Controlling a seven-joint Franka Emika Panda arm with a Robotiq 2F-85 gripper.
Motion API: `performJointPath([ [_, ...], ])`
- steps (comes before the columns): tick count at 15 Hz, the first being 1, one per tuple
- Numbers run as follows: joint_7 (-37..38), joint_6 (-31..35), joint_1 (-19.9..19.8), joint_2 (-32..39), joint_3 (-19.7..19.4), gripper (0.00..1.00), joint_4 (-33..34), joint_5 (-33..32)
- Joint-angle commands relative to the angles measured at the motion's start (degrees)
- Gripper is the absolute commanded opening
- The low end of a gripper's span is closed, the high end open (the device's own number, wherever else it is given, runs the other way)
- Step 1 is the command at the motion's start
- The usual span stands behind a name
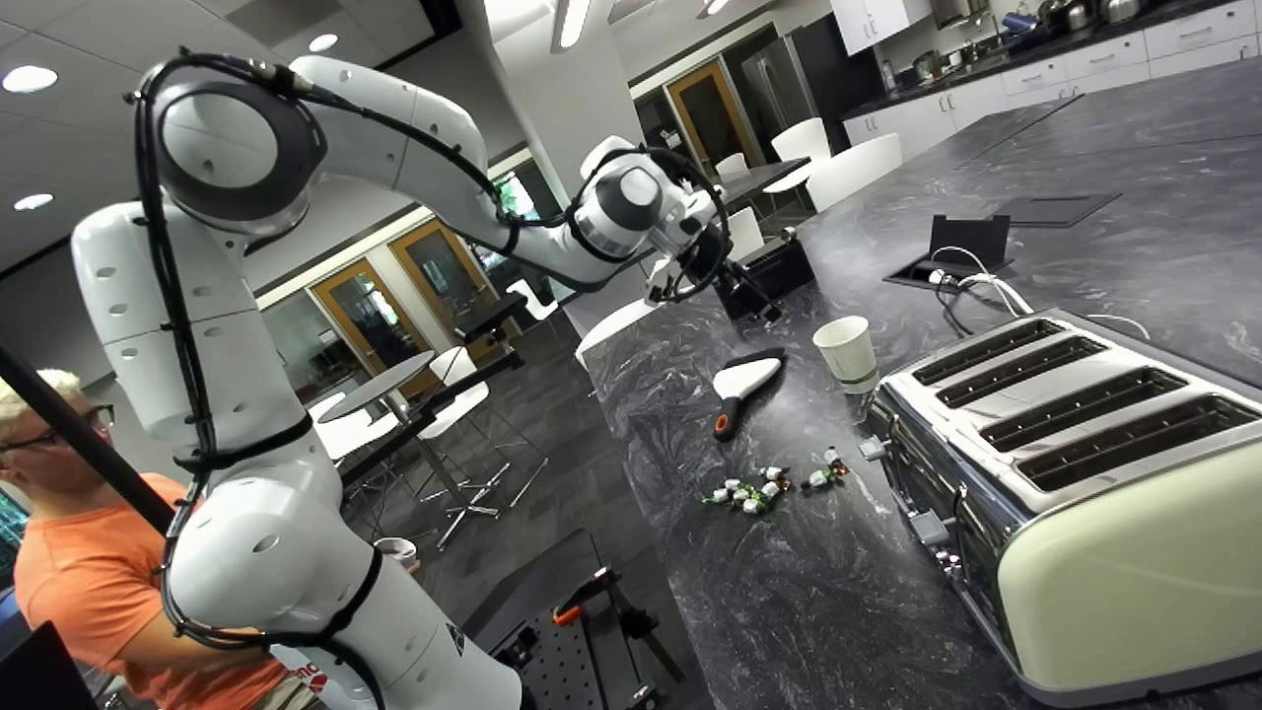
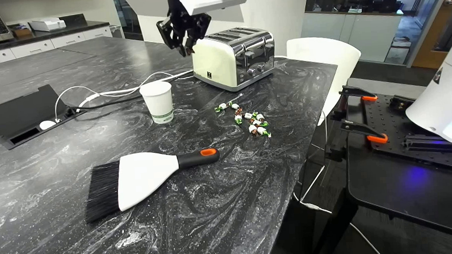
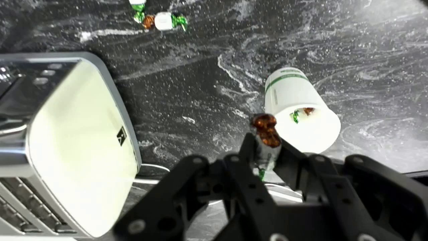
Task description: Pick up a sweet from the counter and put it in the cup
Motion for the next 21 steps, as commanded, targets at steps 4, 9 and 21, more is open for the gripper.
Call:
performJointPath([
  [4,-12.71,-5.04,3.38,13.03,-2.21,0.04,17.84,6.01],
  [9,-15.72,-8.72,6.59,21.35,-5.85,0.04,27.42,6.59],
  [21,-20.28,-9.77,8.17,25.96,-9.09,0.87,33.04,10.97],
])
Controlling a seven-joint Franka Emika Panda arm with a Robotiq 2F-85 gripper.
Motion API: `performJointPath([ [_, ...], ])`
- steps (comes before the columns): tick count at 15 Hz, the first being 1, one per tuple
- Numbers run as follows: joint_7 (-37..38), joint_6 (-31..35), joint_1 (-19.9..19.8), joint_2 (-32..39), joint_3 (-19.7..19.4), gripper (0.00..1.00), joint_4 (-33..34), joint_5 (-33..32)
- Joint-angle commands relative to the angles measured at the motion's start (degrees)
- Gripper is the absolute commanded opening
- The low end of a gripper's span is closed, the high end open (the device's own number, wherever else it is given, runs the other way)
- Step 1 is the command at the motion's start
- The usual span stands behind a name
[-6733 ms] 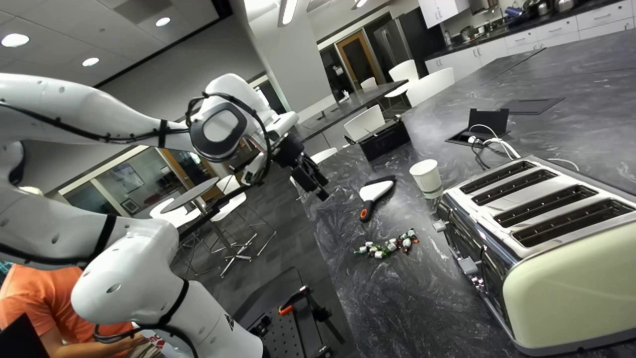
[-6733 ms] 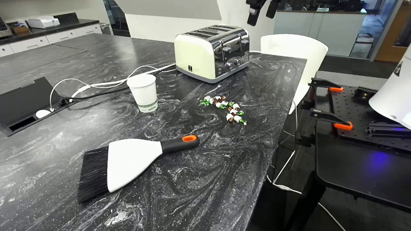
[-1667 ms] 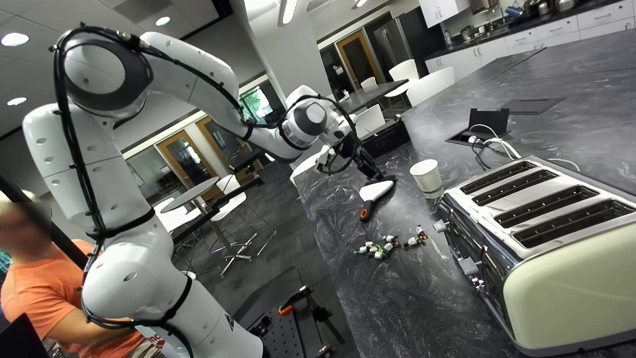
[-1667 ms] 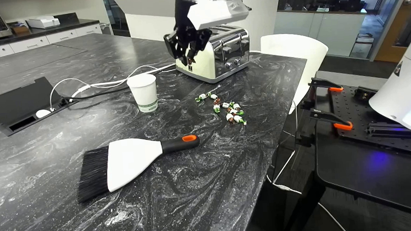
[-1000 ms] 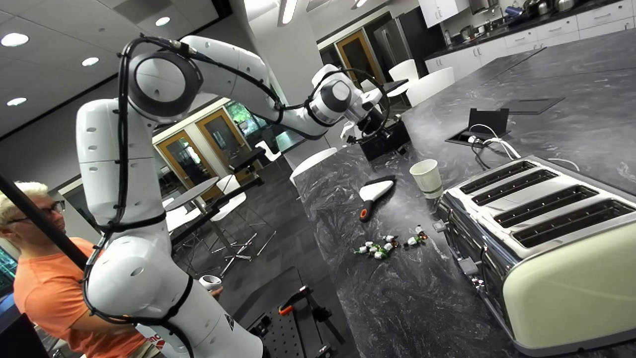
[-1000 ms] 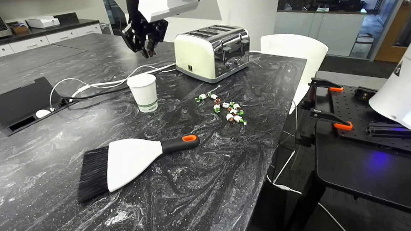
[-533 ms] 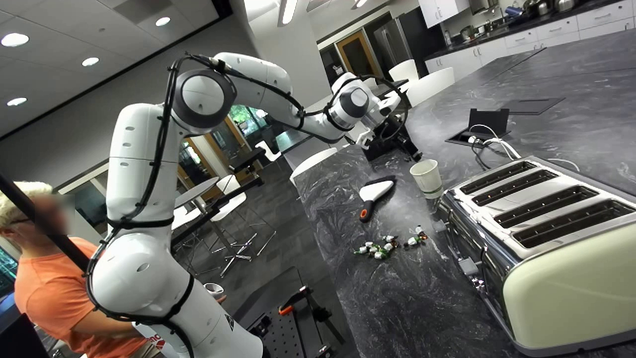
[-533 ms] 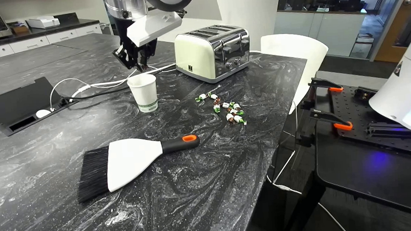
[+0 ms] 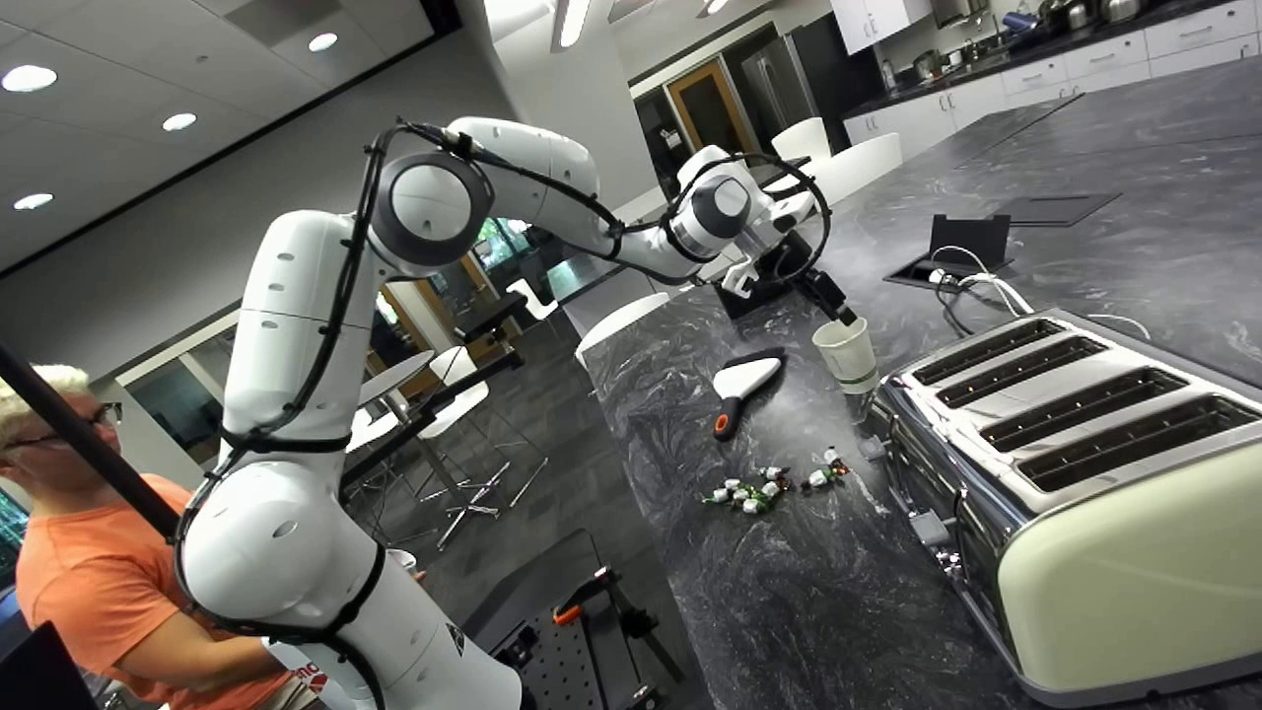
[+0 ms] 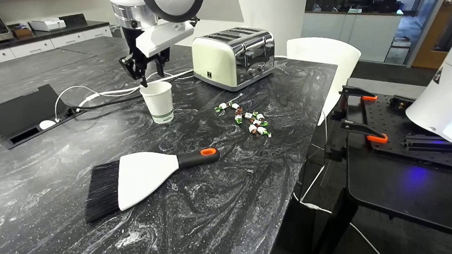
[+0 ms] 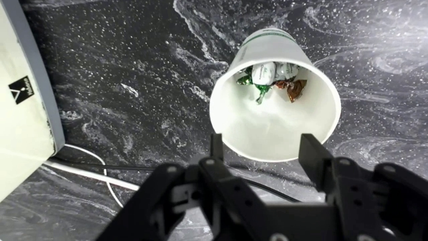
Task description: Pick up a sweet from the counter and put it in the cup
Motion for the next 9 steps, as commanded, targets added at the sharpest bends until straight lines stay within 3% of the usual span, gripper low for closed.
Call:
performJointPath([
  [1,-1.39,-0.47,1.43,-2.71,-1.55,0.94,-1.27,1.45],
  [2,-2.43,1.04,0.81,-4.51,-0.81,1.00,-3.42,2.05],
  [9,-9.02,2.18,-1.53,-20.44,1.14,1.00,-22.28,7.62],
])
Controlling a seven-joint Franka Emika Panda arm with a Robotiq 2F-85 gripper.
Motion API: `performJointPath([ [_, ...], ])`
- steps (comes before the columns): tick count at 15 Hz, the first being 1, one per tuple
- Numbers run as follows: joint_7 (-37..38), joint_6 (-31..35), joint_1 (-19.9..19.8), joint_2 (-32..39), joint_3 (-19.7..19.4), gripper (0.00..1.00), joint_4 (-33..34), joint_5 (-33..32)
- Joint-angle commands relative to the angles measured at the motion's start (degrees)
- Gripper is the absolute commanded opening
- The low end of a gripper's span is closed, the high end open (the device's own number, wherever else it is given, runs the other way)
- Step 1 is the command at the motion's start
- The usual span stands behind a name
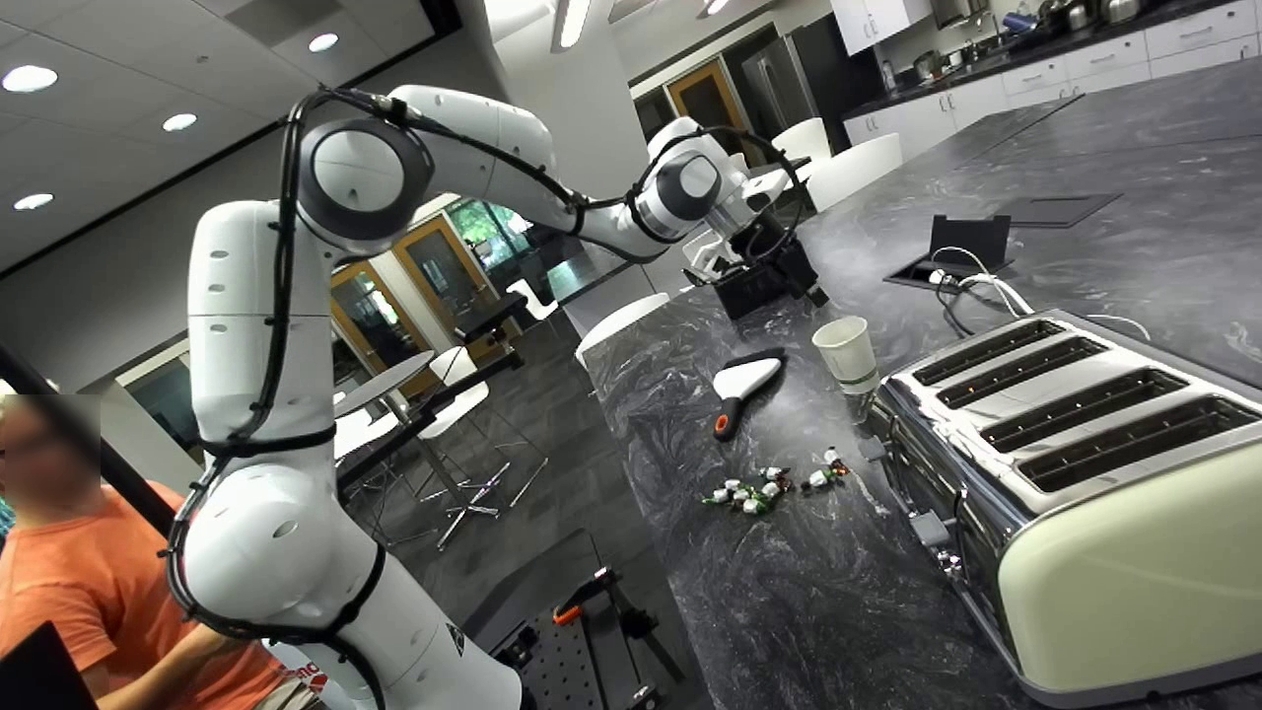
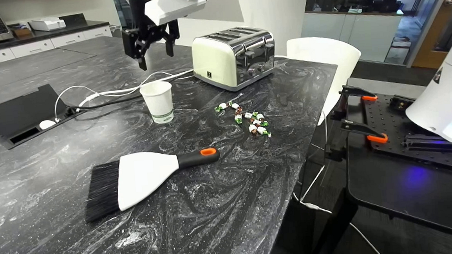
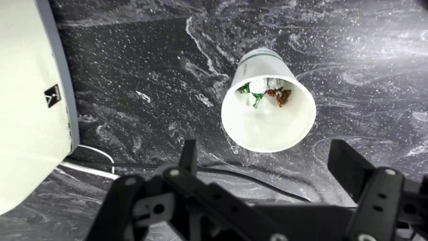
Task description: Pick up a sweet from the counter and put it in the cup
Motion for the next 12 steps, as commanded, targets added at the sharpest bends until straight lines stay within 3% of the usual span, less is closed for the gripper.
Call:
performJointPath([
  [1,-4.43,1.90,-1.92,-11.09,1.46,1.00,-13.97,2.82],
  [12,-5.64,10.49,-6.24,-34.76,4.56,1.00,-48.52,10.28],
])
